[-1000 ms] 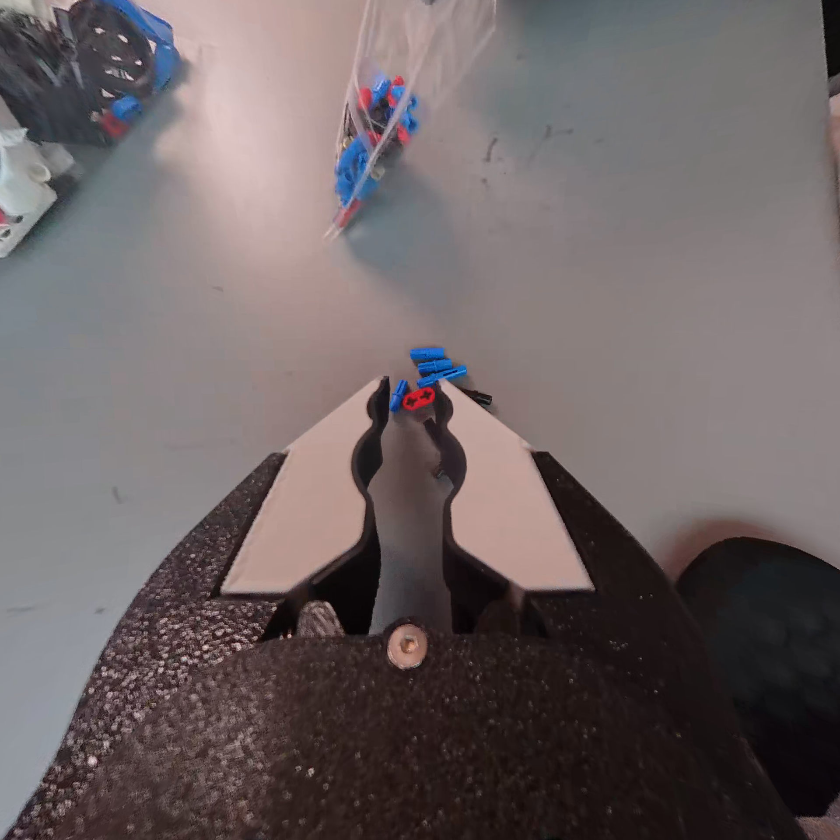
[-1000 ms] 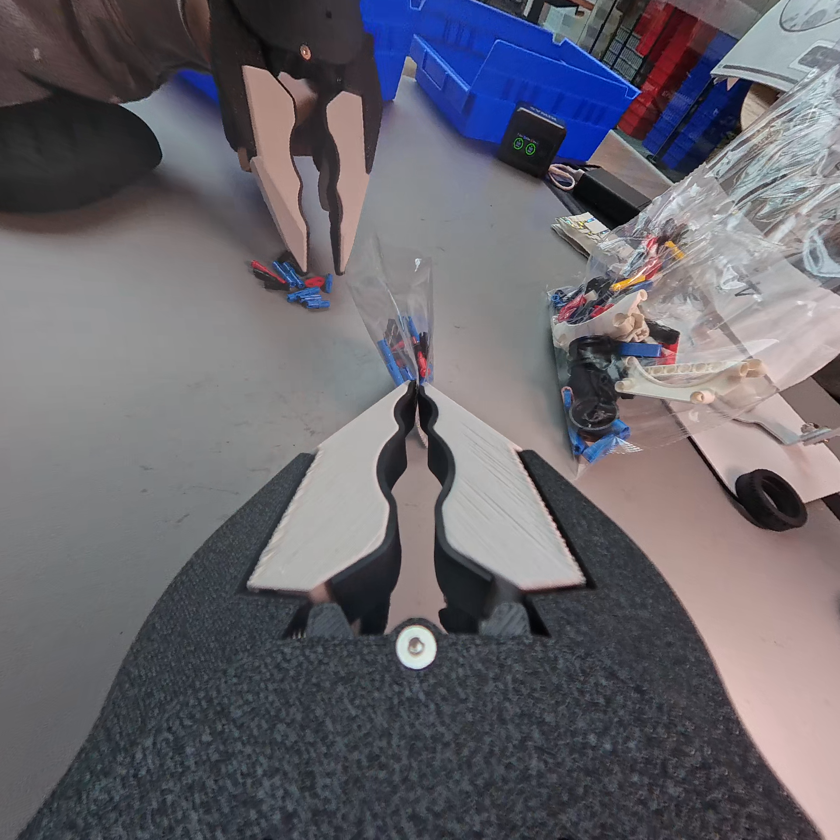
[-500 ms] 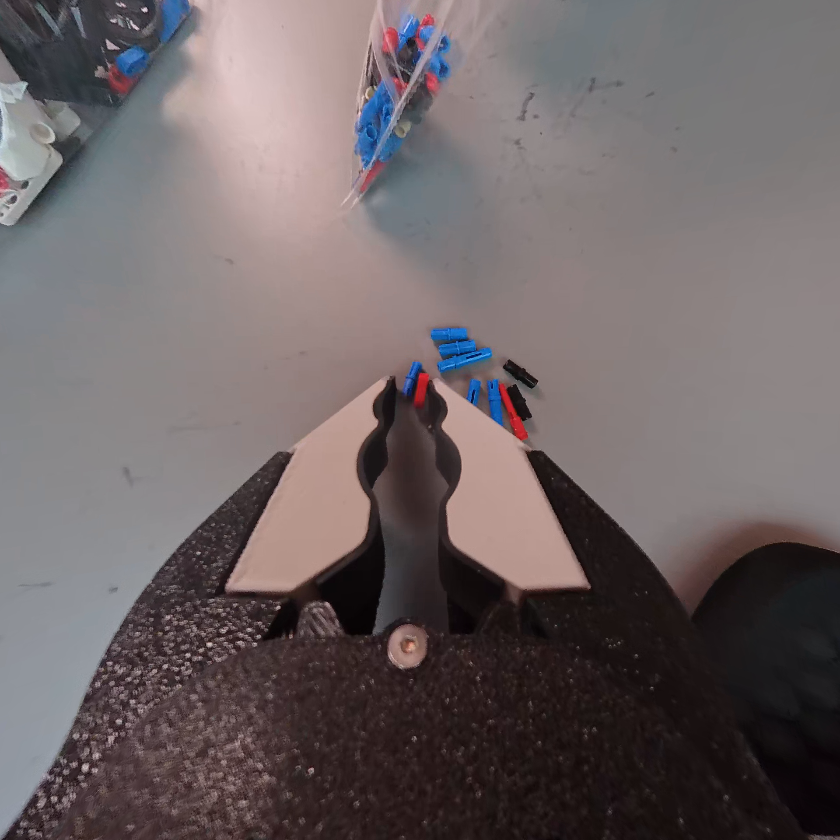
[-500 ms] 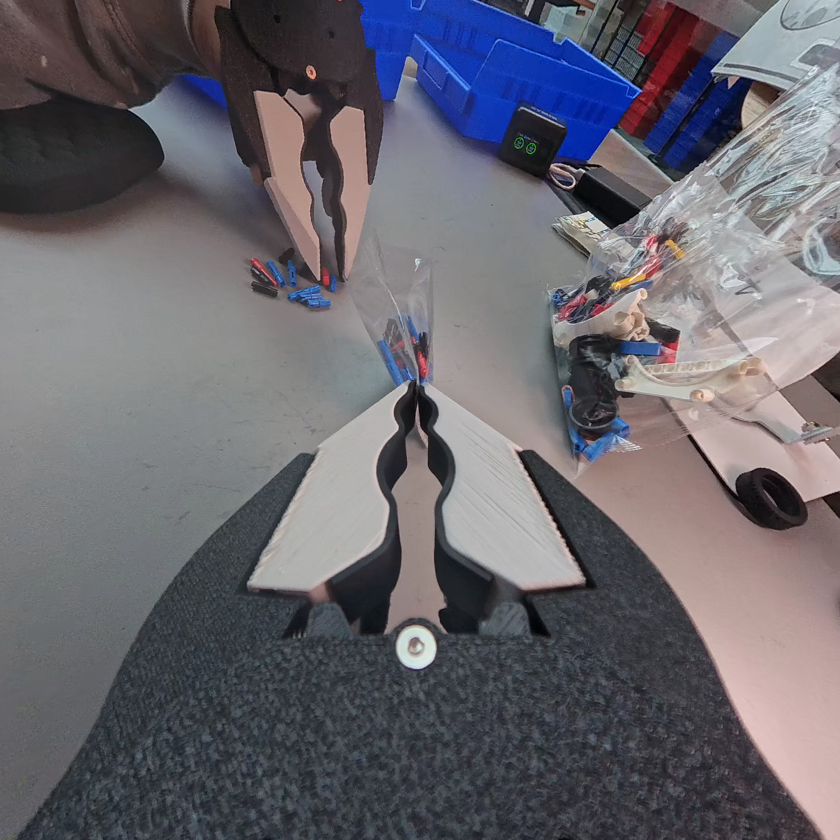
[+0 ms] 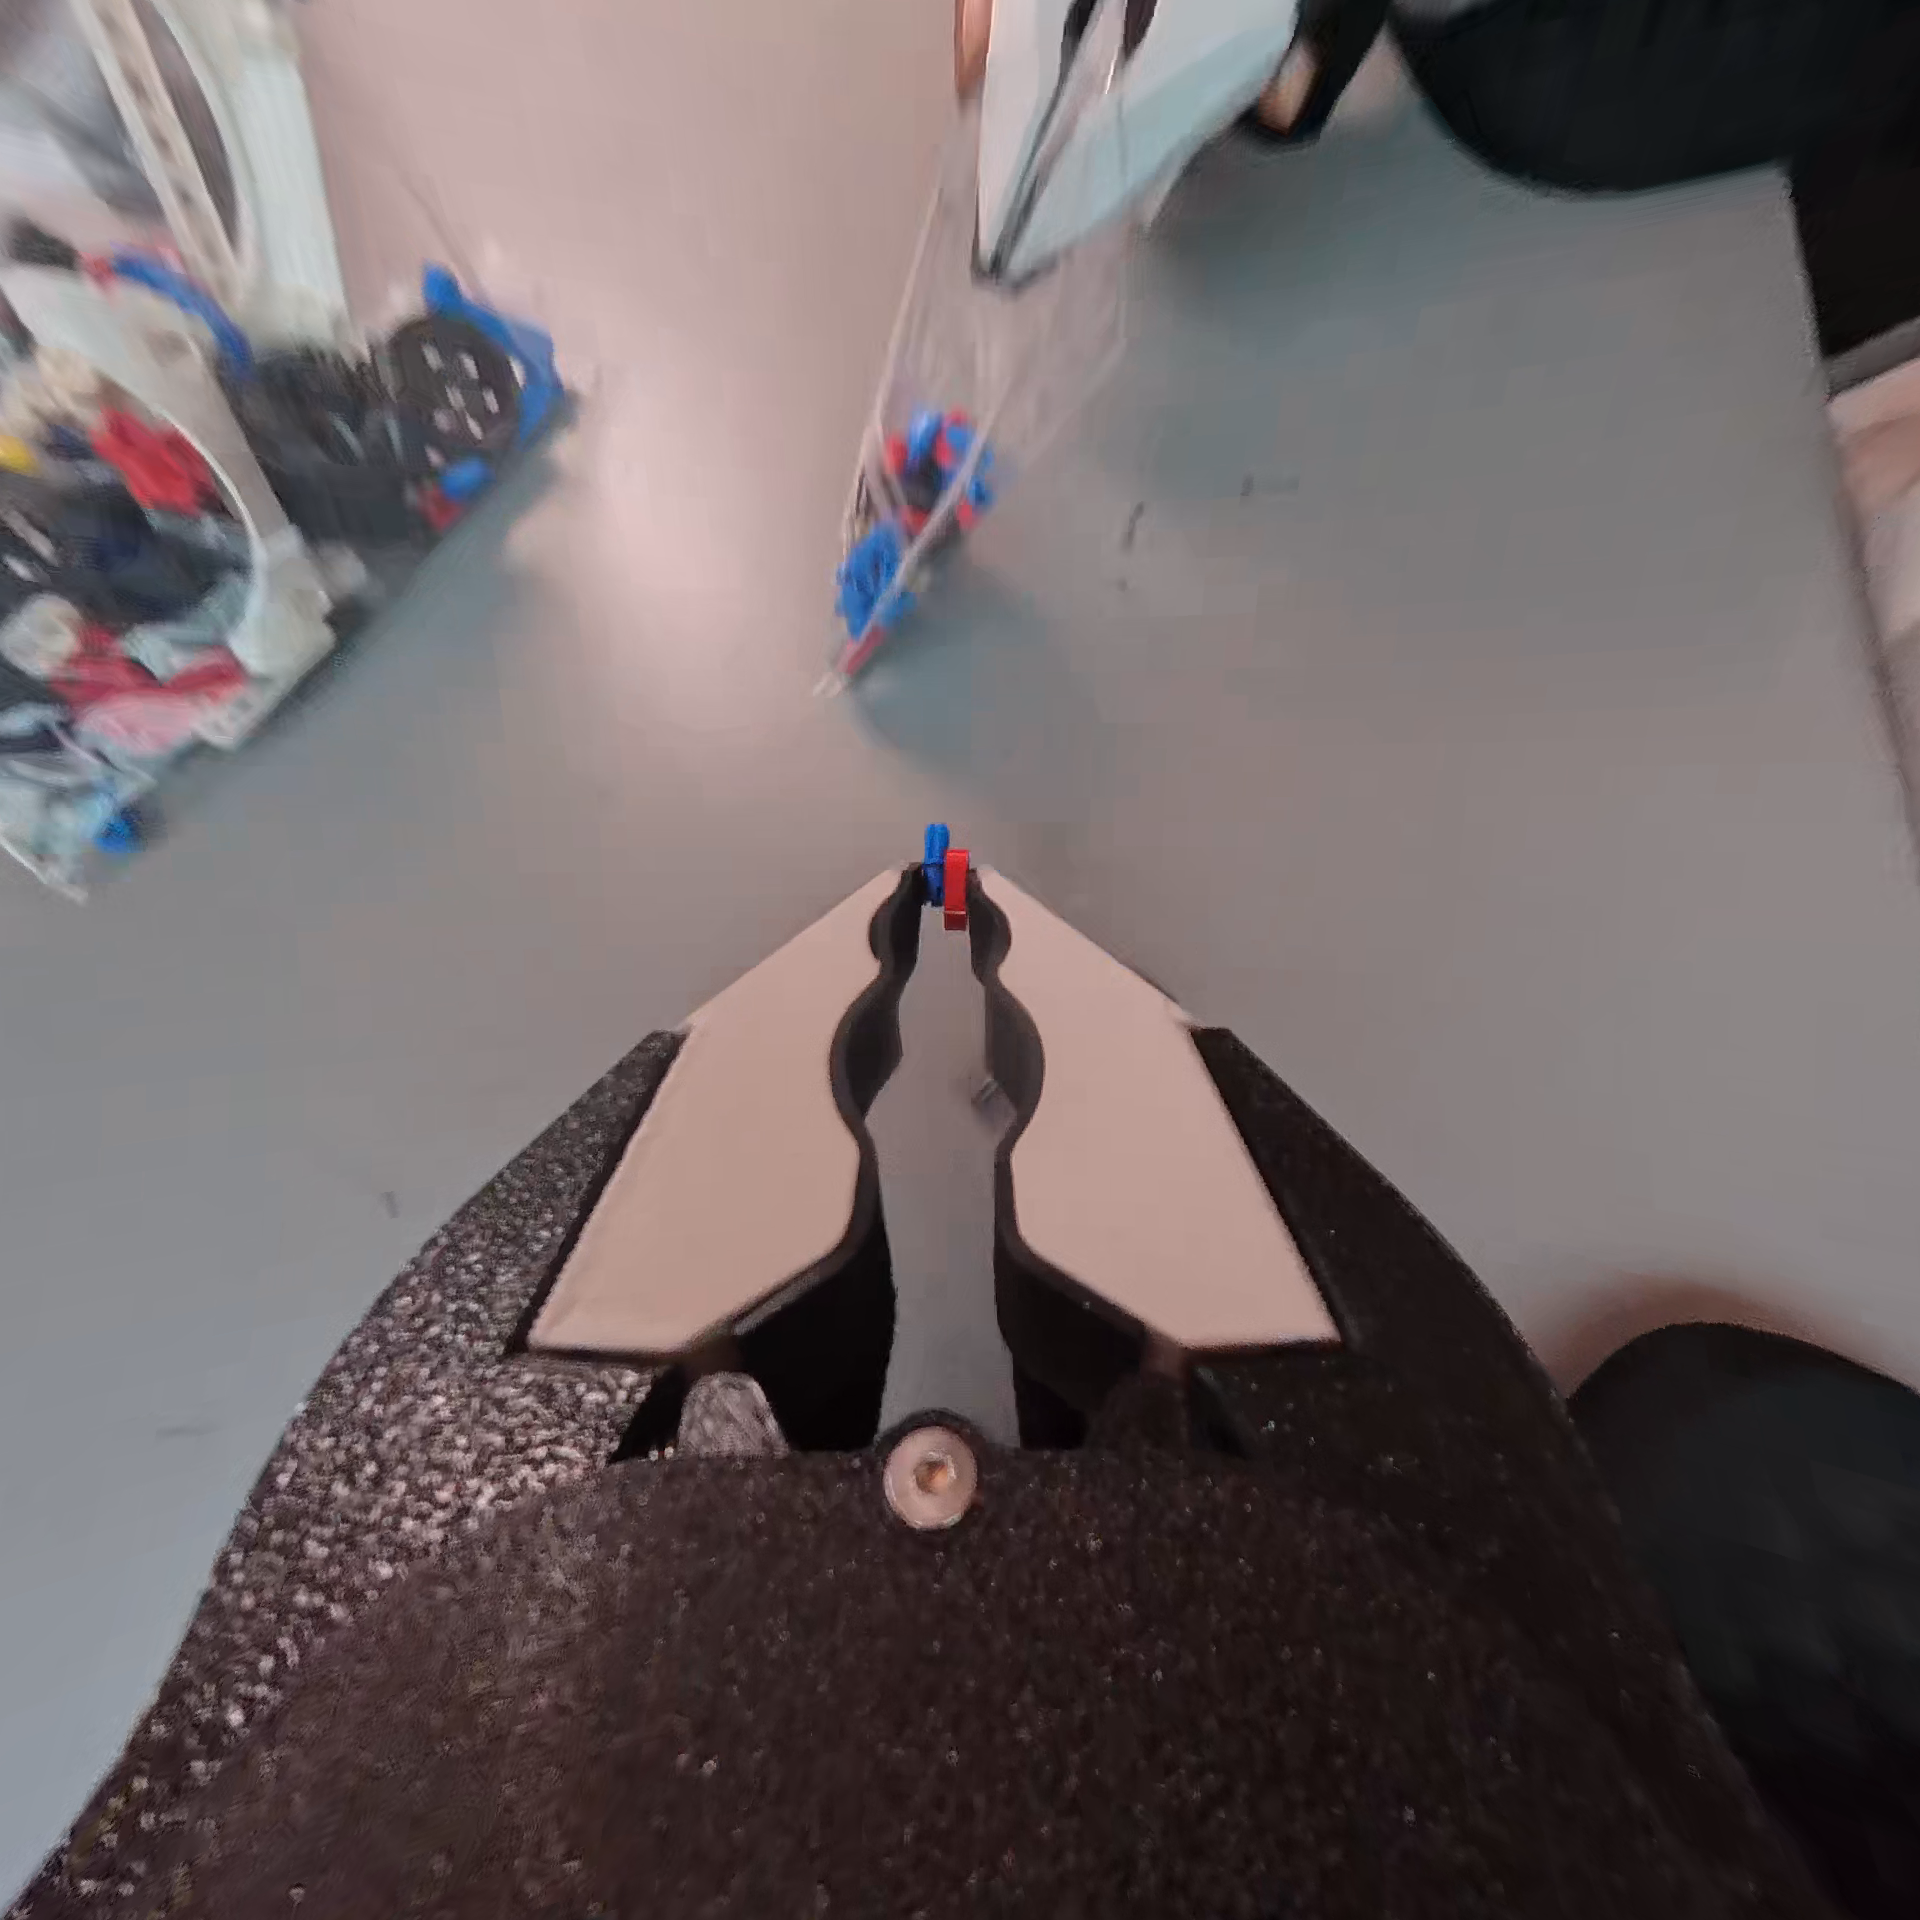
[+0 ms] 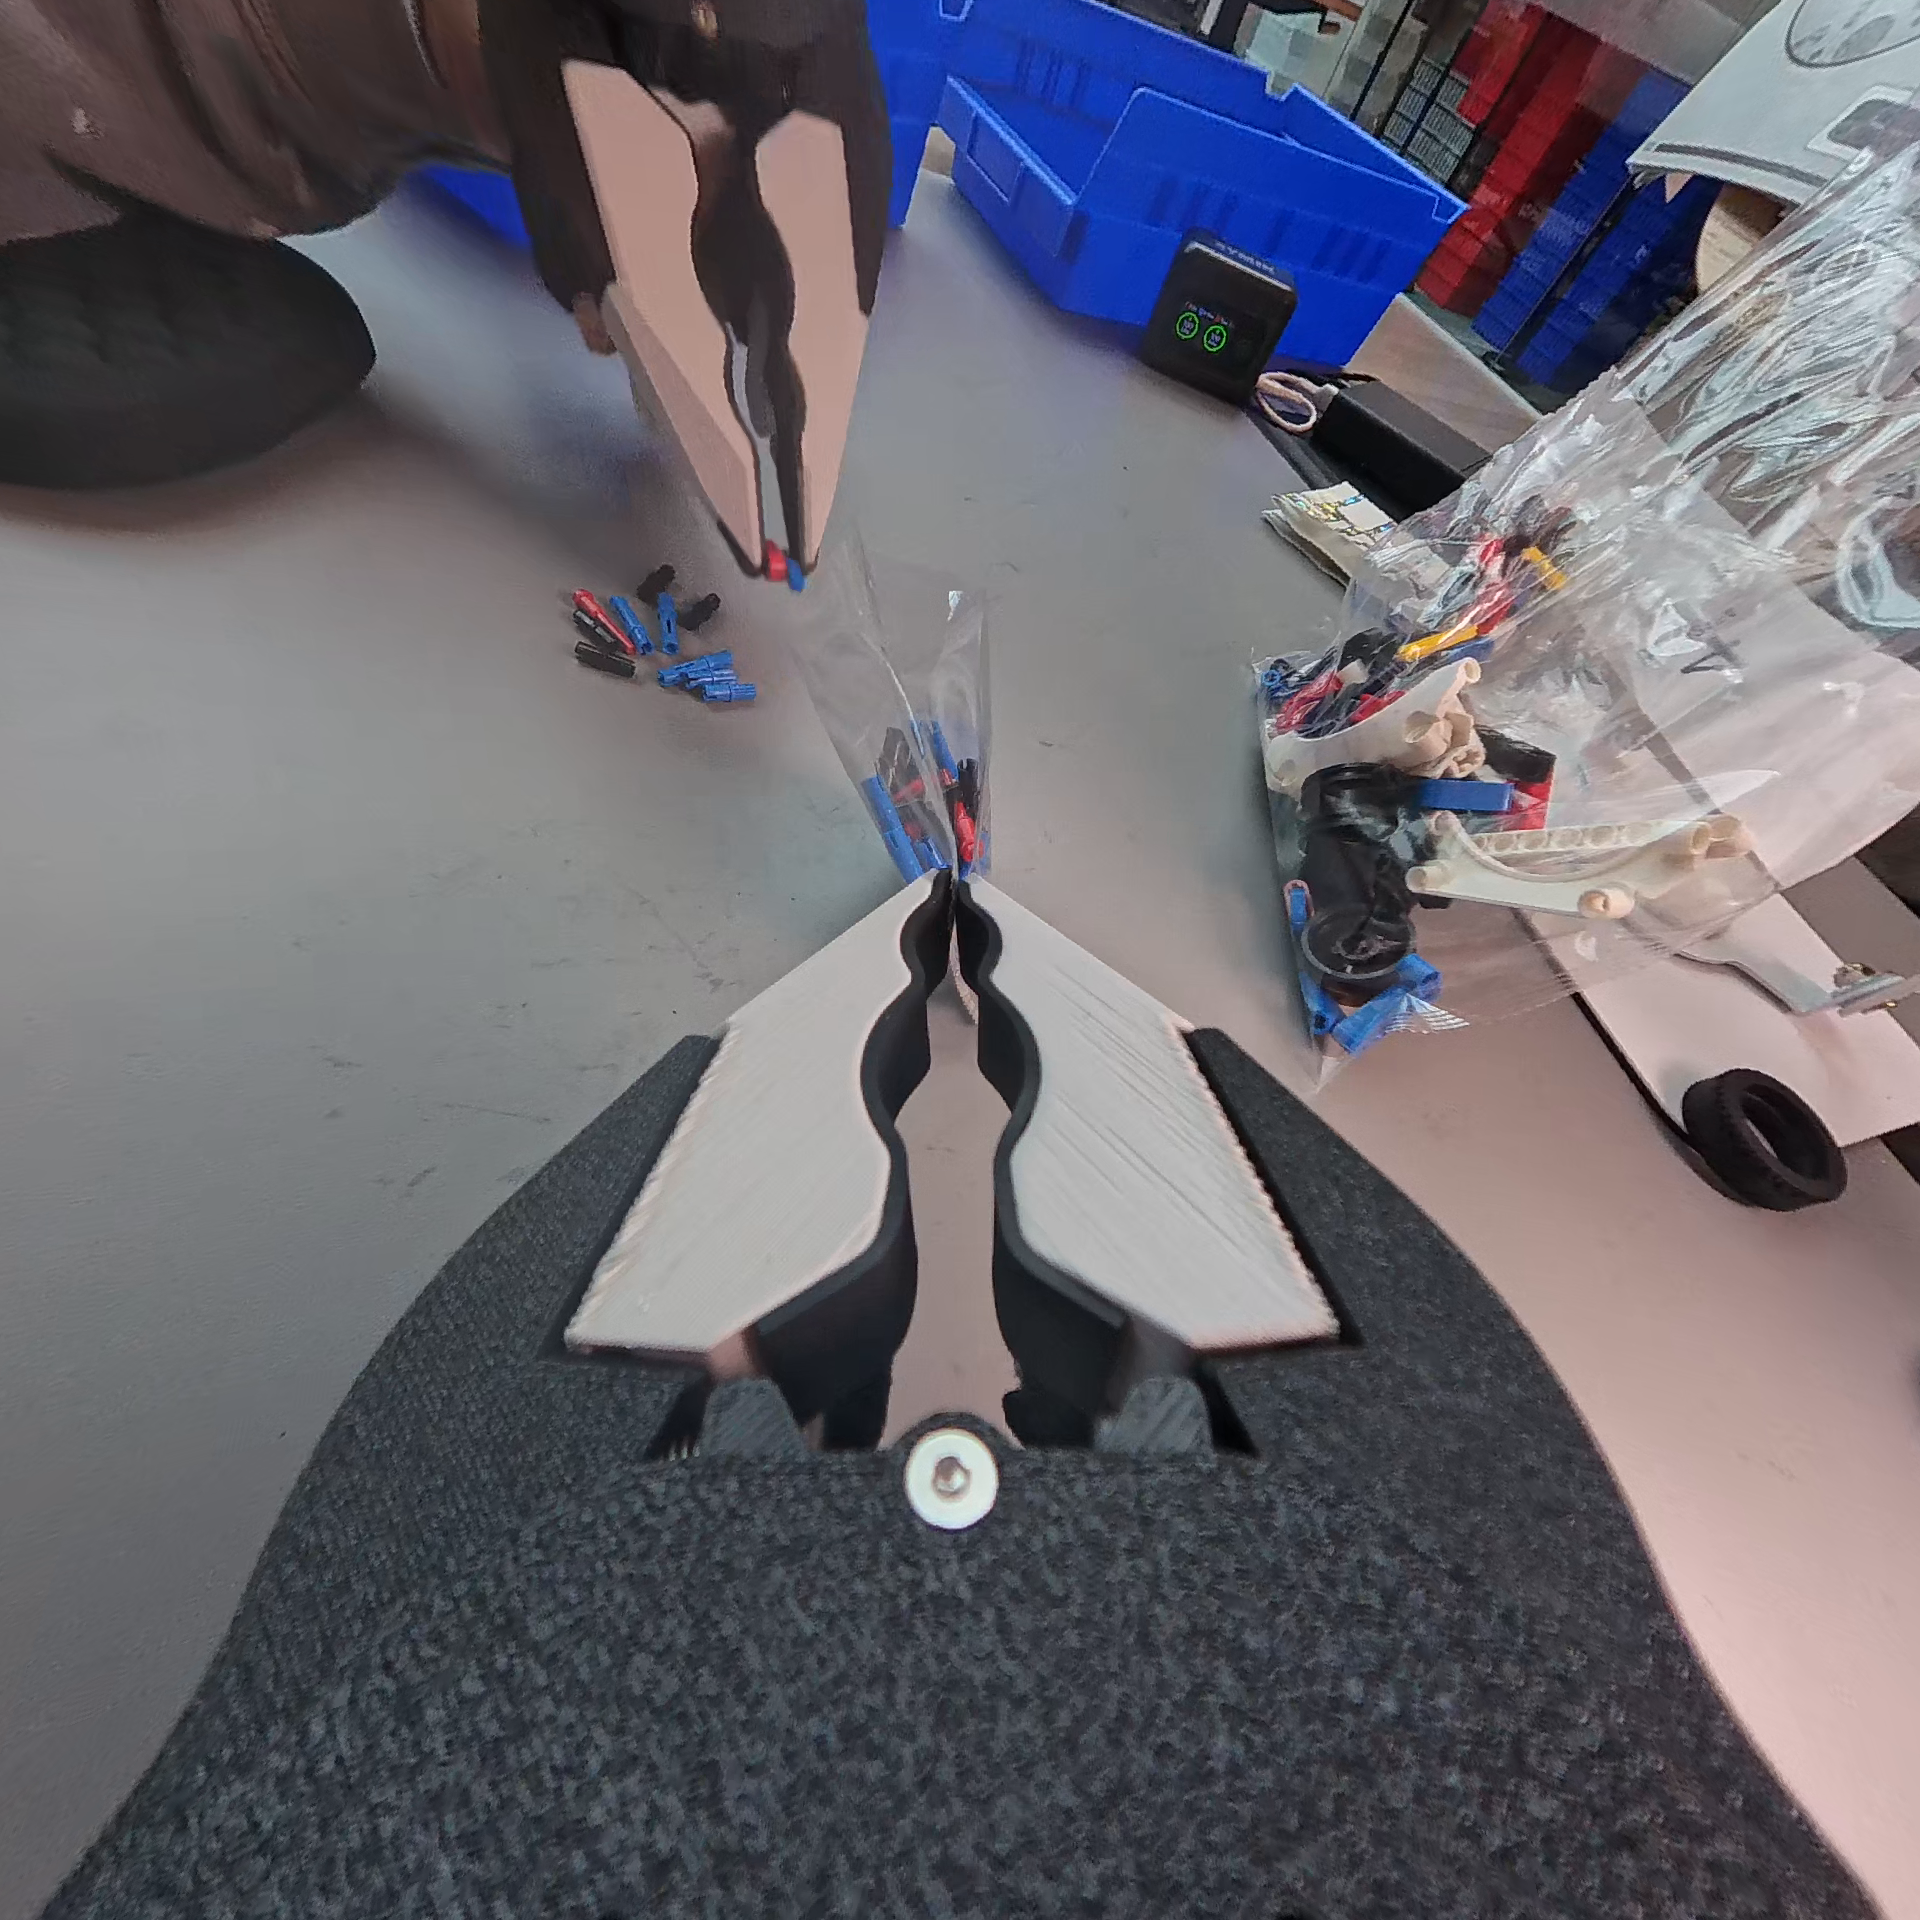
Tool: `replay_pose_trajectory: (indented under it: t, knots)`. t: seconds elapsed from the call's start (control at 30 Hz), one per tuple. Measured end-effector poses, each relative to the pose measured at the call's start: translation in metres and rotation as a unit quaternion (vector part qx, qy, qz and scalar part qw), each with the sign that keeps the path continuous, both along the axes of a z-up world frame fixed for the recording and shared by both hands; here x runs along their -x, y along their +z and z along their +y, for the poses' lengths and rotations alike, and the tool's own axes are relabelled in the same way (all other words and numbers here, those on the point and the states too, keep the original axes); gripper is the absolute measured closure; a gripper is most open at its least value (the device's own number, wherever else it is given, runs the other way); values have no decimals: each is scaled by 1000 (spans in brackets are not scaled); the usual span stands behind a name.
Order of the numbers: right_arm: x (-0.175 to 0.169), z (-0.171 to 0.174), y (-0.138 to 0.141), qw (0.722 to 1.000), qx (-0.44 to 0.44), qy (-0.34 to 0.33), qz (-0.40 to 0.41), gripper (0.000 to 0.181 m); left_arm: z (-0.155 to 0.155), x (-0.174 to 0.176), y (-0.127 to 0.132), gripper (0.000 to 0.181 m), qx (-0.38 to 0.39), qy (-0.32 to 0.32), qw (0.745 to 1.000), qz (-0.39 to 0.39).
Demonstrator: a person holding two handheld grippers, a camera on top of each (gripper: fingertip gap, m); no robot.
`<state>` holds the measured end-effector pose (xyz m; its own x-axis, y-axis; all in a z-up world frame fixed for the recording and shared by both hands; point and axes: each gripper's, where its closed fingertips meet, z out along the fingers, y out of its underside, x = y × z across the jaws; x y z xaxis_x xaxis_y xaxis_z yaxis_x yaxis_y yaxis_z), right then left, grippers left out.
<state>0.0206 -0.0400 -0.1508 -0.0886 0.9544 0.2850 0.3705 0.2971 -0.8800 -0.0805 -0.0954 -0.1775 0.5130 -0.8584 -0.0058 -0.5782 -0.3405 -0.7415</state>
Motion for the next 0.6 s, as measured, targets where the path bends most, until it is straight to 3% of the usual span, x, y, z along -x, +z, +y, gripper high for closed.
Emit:
replay_pose_trajectory:
  t: [0.03, 0.13, 0.2, 0.4, 0.53, 0.6]
  knots:
    - [0, 0, 0, 1000, 0, 0, 0, 181, 2, -8, 17, 173, -26, -5, 999, -26]
    - [1, 1, -1, 1000, -2, -2, -1, 181, 4, -39, 66, 173, -106, -22, 990, -89]
    - [2, 0, -1, 1000, -4, -1, -2, 181, 6, -59, 79, 173, -137, -29, 985, -99]
    - [2, -1, 0, 1000, -2, -2, 1, 181, 26, -77, 62, 166, -153, -5, 986, -60]
    - [2, 0, 1, 1000, 4, -1, 4, 181, 28, -61, 73, 162, -159, 17, 982, -95]
    - [2, 0, 2, 1000, 7, -1, 6, 181, 24, -48, 67, 162, -139, 13, 986, -92]
